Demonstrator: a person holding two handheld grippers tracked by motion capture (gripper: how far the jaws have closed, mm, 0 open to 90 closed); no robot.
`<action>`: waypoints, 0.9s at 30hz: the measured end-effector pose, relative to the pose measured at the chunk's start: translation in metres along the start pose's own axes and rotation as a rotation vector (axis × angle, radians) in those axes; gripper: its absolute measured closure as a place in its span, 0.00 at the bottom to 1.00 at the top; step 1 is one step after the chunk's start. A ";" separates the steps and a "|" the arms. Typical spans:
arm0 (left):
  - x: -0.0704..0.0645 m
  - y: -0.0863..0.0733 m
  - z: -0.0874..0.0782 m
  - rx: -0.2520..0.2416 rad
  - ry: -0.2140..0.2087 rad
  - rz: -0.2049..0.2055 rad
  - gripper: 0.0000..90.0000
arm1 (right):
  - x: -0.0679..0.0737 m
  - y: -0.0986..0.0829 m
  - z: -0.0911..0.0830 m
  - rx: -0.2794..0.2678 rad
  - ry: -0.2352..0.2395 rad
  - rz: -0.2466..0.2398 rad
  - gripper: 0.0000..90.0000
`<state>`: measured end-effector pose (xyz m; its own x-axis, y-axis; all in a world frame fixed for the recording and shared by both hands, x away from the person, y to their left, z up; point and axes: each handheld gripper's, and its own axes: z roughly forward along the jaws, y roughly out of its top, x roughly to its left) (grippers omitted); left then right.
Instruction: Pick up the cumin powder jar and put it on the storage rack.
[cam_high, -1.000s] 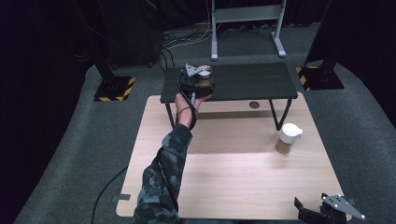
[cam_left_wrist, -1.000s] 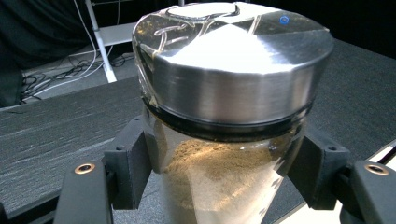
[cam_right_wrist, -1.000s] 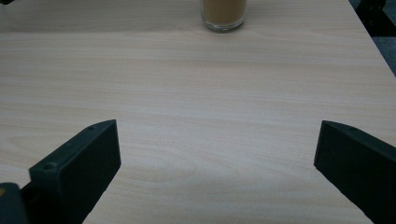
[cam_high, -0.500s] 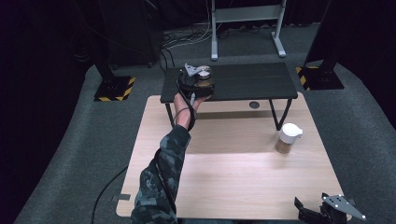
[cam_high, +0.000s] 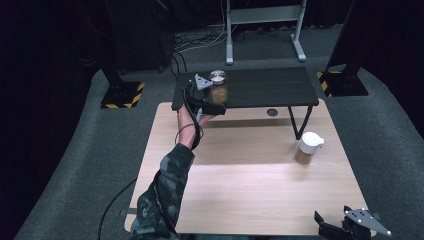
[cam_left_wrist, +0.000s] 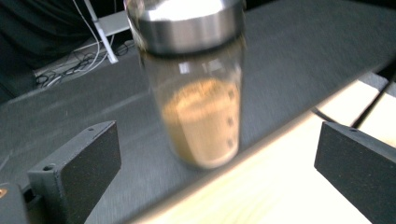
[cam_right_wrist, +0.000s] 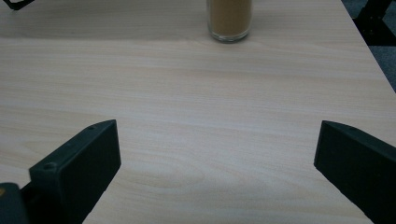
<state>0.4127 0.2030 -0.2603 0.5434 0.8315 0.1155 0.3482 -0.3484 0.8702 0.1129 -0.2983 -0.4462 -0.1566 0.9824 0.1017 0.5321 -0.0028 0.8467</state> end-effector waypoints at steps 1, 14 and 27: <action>0.000 -0.005 -0.003 0.006 -0.006 0.005 0.00 | 0.000 0.000 0.000 -0.001 -0.001 0.001 0.00; -0.004 -0.118 -0.023 0.072 0.030 -0.074 0.00 | 0.004 0.001 0.001 -0.003 0.006 -0.012 0.00; -0.011 -0.236 -0.015 0.181 0.014 -0.230 0.00 | 0.002 -0.003 0.002 -0.022 0.003 0.020 0.00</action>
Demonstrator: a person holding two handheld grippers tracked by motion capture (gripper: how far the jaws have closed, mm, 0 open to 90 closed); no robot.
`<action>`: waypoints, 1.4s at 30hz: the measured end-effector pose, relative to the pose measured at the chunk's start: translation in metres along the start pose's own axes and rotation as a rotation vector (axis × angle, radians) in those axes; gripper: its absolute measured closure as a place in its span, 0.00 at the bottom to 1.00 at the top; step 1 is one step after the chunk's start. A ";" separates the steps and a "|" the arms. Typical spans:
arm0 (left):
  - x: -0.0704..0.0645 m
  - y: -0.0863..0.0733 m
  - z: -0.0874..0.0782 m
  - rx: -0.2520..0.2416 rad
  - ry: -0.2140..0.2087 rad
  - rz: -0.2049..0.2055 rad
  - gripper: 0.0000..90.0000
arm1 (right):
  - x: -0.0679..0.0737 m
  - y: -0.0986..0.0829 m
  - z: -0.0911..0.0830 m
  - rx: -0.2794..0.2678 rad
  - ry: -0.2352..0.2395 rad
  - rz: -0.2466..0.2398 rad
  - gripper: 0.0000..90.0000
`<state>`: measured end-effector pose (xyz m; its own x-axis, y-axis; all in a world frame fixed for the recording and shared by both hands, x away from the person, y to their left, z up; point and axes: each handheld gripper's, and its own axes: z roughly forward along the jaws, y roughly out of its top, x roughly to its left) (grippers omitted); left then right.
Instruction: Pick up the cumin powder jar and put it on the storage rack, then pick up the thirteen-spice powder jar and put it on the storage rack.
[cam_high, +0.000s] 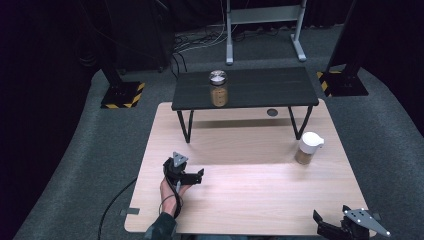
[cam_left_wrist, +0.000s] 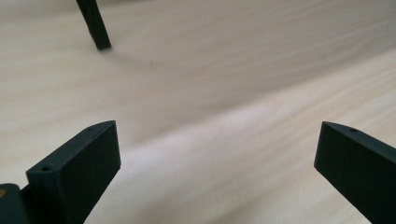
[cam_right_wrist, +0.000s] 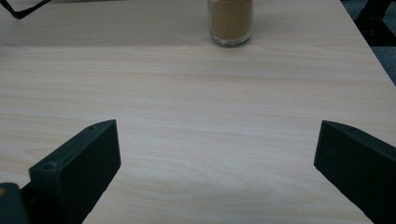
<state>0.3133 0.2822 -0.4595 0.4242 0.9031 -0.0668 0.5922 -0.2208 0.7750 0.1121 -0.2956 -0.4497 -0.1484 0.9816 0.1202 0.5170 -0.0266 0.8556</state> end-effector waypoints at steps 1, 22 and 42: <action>0.001 -0.002 0.001 0.001 -0.003 -0.004 0.00 | 0.000 0.000 0.000 -0.003 0.003 0.000 0.00; 0.001 -0.001 0.009 0.050 -0.013 0.008 0.00 | 0.001 -0.010 0.006 -0.023 -0.019 0.061 0.00; -0.004 0.001 0.011 0.064 0.010 0.023 0.00 | 0.005 0.010 0.044 -0.083 -0.062 -0.035 0.00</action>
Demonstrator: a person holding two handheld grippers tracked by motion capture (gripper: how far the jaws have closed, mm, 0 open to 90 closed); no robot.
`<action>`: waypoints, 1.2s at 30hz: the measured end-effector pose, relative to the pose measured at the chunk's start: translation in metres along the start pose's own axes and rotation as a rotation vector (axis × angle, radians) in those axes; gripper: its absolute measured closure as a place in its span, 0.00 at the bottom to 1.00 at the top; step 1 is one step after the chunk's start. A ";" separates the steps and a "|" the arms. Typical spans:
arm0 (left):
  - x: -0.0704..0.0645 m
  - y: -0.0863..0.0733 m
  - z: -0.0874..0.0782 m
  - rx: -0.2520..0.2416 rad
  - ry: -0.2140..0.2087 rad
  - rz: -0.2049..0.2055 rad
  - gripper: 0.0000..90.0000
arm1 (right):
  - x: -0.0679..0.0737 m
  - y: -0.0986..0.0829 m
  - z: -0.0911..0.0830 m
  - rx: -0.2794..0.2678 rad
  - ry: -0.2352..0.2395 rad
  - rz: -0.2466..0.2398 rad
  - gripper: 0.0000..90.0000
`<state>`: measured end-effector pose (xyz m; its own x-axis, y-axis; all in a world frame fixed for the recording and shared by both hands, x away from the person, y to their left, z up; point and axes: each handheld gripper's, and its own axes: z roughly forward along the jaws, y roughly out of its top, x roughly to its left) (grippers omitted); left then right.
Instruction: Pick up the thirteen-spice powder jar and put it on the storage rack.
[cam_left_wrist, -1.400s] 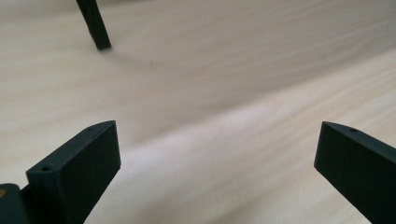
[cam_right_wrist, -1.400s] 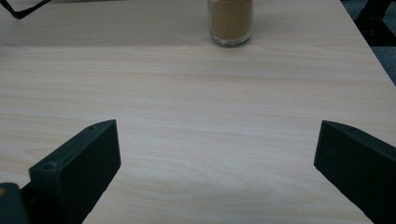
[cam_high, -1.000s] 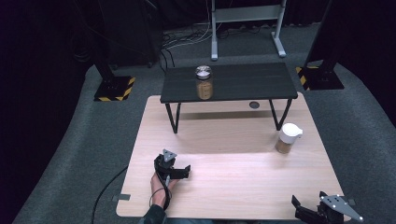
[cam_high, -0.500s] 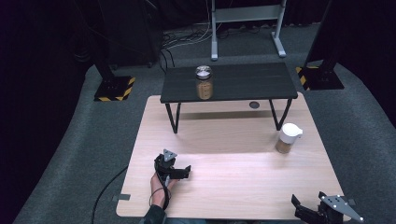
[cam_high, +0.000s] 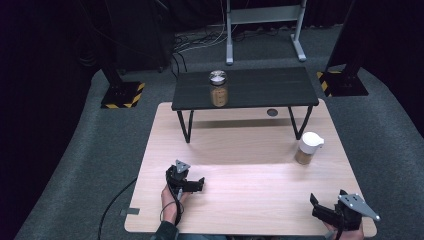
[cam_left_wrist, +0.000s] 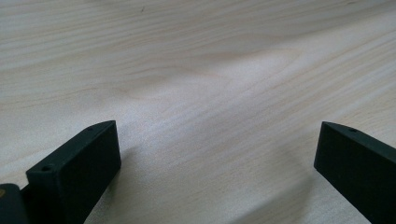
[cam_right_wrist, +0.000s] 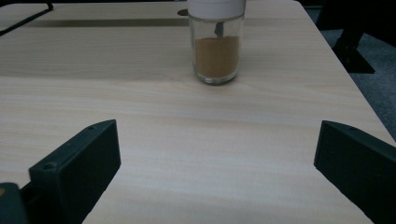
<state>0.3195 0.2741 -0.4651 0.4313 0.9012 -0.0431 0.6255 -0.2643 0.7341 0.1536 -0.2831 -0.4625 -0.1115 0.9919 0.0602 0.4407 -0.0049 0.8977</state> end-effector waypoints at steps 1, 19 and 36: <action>0.000 0.000 0.000 0.000 0.000 0.000 0.00 | -0.002 0.002 0.004 0.000 0.007 -0.005 0.00; 0.002 0.000 0.000 -0.002 -0.014 0.002 0.00 | -0.021 0.032 0.102 -0.034 0.061 0.003 0.00; 0.002 0.000 0.001 0.000 -0.017 0.011 0.00 | -0.032 0.039 0.150 -0.099 0.093 0.011 0.00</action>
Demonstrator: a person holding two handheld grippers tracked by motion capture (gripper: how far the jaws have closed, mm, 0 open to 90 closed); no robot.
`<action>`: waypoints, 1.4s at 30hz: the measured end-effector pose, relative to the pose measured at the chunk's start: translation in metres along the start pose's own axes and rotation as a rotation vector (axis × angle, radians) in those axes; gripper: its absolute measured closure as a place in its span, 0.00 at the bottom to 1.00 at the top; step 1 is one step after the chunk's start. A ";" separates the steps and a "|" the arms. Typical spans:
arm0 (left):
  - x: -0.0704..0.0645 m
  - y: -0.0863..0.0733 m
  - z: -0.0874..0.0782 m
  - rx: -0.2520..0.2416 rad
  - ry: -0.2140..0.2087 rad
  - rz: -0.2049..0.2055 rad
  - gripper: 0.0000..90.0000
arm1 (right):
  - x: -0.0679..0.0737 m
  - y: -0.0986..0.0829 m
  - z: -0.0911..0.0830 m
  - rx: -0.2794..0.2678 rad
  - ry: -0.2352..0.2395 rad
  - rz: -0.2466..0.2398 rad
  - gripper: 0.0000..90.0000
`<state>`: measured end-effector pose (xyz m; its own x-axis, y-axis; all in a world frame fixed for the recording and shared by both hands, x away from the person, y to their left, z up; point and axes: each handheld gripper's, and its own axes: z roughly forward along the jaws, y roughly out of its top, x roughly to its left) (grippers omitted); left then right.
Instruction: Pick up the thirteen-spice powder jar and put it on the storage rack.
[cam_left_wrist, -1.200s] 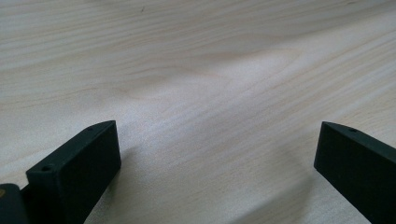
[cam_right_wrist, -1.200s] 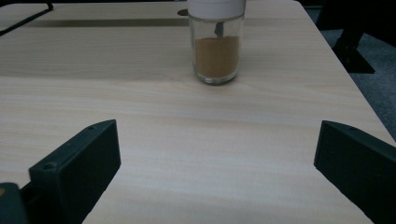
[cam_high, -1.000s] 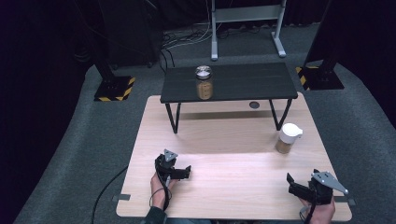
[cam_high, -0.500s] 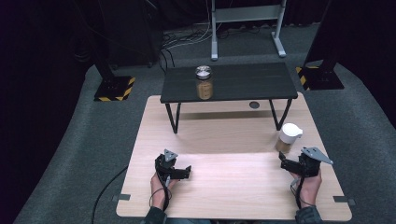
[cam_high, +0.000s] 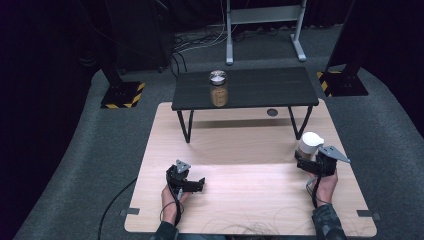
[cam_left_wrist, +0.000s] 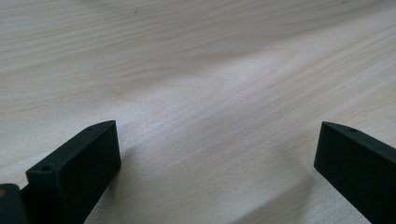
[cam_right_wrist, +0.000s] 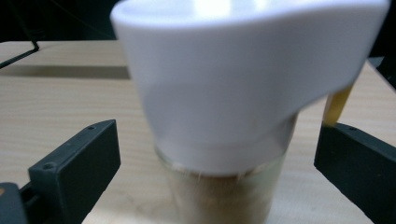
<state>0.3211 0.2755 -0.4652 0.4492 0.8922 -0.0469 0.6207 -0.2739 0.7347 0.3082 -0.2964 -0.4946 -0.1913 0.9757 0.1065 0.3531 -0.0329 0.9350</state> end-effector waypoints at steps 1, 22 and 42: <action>0.000 0.000 0.000 -0.001 -0.001 0.000 0.00 | -0.001 0.000 0.001 -0.001 0.003 0.000 0.00; -0.007 0.003 0.002 0.017 0.028 0.036 0.00 | 0.008 0.000 -0.001 0.016 -0.027 -0.047 0.34; -0.011 0.003 0.003 0.011 0.050 0.053 0.00 | 0.010 0.022 -0.024 0.041 -0.043 0.004 0.34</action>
<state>0.3201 0.2636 -0.4643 0.4495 0.8929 0.0260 0.6041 -0.3253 0.7275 0.2923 -0.2928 -0.4646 -0.1505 0.9841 0.0944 0.3907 -0.0285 0.9201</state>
